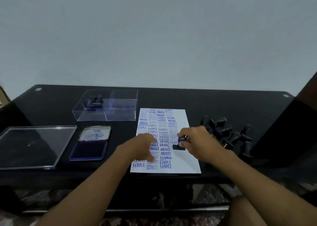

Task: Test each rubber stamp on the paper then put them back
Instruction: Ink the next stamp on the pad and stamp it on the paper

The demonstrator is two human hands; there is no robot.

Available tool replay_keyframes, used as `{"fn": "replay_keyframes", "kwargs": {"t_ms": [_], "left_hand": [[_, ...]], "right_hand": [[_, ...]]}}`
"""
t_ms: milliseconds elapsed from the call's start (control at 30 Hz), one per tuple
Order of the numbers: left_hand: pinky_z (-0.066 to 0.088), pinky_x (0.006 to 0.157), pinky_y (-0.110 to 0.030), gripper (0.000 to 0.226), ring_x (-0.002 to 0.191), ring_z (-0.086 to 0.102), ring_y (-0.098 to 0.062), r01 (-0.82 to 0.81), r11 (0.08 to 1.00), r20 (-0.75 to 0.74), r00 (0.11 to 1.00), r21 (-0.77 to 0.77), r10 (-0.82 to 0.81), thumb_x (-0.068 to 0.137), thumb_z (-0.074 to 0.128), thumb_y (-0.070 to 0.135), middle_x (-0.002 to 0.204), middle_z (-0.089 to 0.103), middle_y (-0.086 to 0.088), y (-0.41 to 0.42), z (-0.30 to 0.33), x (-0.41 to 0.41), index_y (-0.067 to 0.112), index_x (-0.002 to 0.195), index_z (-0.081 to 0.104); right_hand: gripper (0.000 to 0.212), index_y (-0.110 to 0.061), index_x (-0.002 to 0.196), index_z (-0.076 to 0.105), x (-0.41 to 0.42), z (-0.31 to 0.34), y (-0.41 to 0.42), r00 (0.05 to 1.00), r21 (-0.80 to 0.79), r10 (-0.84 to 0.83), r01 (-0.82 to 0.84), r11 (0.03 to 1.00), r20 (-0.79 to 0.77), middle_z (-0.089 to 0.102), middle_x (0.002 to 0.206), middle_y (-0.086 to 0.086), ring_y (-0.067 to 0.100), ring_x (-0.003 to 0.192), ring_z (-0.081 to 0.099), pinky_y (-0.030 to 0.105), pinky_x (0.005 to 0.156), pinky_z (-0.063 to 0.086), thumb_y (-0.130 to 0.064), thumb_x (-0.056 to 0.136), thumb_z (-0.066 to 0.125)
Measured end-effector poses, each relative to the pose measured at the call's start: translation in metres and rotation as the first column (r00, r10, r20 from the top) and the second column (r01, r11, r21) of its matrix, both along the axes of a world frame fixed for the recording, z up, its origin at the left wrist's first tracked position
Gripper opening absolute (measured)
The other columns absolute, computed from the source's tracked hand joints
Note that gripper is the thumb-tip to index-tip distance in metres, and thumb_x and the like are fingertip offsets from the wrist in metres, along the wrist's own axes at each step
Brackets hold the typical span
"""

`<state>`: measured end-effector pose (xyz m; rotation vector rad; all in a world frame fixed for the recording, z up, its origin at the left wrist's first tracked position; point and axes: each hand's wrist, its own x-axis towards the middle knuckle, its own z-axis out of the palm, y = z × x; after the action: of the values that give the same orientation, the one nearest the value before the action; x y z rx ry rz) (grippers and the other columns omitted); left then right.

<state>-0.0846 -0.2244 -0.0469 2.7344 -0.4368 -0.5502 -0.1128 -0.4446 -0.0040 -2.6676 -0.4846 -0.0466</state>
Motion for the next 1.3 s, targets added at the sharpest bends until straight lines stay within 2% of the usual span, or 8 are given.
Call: {"fn": "replay_keyframes", "kwargs": {"t_ms": [200,400,633,767,933,1033,1200,1300], "left_hand": [[0.032,0.113,-0.038,0.08,0.138,0.036,-0.02,-0.029,0.999,-0.004,1.0,-0.027,0.029,0.076,0.08,0.033,0.153,0.035,0.001,0.001,-0.002,0.0,0.021,0.144,0.04],[0.035,0.111,-0.04,0.079,0.136,0.039,-0.019,-0.023,1.0,-0.007,1.0,-0.021,0.023,0.076,0.08,0.035,0.151,0.036,0.004,0.002,-0.003,0.002,0.022,0.143,0.041],[0.031,0.114,-0.038,0.079,0.14,0.033,-0.02,-0.002,1.0,-0.006,1.0,-0.018,0.002,0.078,0.078,0.033,0.155,0.03,0.002,0.001,0.001,0.0,0.021,0.146,0.038],[0.03,0.113,-0.036,0.078,0.14,0.032,-0.019,0.006,1.0,-0.005,1.0,-0.021,-0.006,0.08,0.076,0.033,0.155,0.029,0.002,0.001,0.002,-0.001,0.021,0.146,0.037],[0.029,0.111,-0.033,0.077,0.14,0.031,-0.019,0.033,0.999,0.009,0.999,-0.007,-0.033,0.082,0.074,0.032,0.154,0.031,0.001,-0.001,0.004,-0.003,0.018,0.148,0.035],[0.026,0.113,-0.034,0.078,0.142,0.027,-0.019,0.029,1.0,0.006,1.0,-0.006,-0.029,0.083,0.074,0.032,0.155,0.028,0.001,-0.002,0.004,-0.003,0.019,0.148,0.034],[0.025,0.114,-0.035,0.078,0.143,0.026,-0.019,0.036,0.999,-0.002,0.999,0.007,-0.036,0.083,0.074,0.032,0.157,0.026,0.002,-0.003,0.004,-0.002,0.02,0.148,0.033],[0.024,0.115,-0.036,0.079,0.144,0.025,-0.019,0.035,0.999,-0.003,0.999,0.012,-0.035,0.081,0.075,0.031,0.157,0.025,0.002,-0.003,0.003,-0.002,0.02,0.148,0.034]], "right_hand": [[0.01,-0.008,0.095,0.066,0.005,-0.014,-0.004,0.999,0.008,0.038,-0.038,0.999,0.01,0.067,0.089,0.003,0.022,0.082,0.058,0.037,0.076,0.05,-0.015,0.088,0.063],[0.008,-0.007,0.089,0.063,0.004,-0.026,-0.005,0.997,0.035,0.062,-0.063,0.997,0.045,0.066,0.088,0.004,0.026,0.083,0.06,0.042,0.076,0.052,-0.015,0.087,0.062],[0.012,-0.007,0.096,0.065,0.006,-0.027,-0.003,0.998,0.029,0.064,-0.064,0.998,0.024,0.065,0.089,0.002,0.021,0.08,0.057,0.04,0.077,0.051,-0.015,0.089,0.062],[0.011,-0.003,0.089,0.063,0.006,-0.033,0.0,0.996,0.048,0.068,-0.071,0.996,0.056,0.065,0.085,0.006,0.025,0.078,0.058,0.043,0.074,0.052,-0.014,0.089,0.061],[0.011,-0.004,0.094,0.065,0.004,-0.039,0.0,0.996,0.072,0.064,-0.068,0.995,0.057,0.066,0.088,0.006,0.025,0.081,0.059,0.042,0.076,0.051,-0.013,0.09,0.06],[0.013,-0.002,0.096,0.066,0.012,-0.035,0.0,0.999,0.093,0.044,-0.045,0.995,0.012,0.068,0.09,0.01,0.027,0.083,0.06,0.042,0.076,0.051,-0.011,0.091,0.058],[0.012,-0.008,0.096,0.067,0.032,-0.029,0.003,0.999,0.098,0.027,-0.022,0.995,-0.042,0.067,0.084,0.008,0.024,0.074,0.057,0.035,0.067,0.048,-0.008,0.092,0.056],[0.012,-0.008,0.099,0.067,0.027,-0.032,0.002,0.998,0.116,0.03,-0.025,0.993,-0.047,0.067,0.086,0.007,0.024,0.076,0.059,0.037,0.069,0.05,-0.008,0.093,0.056]]}}
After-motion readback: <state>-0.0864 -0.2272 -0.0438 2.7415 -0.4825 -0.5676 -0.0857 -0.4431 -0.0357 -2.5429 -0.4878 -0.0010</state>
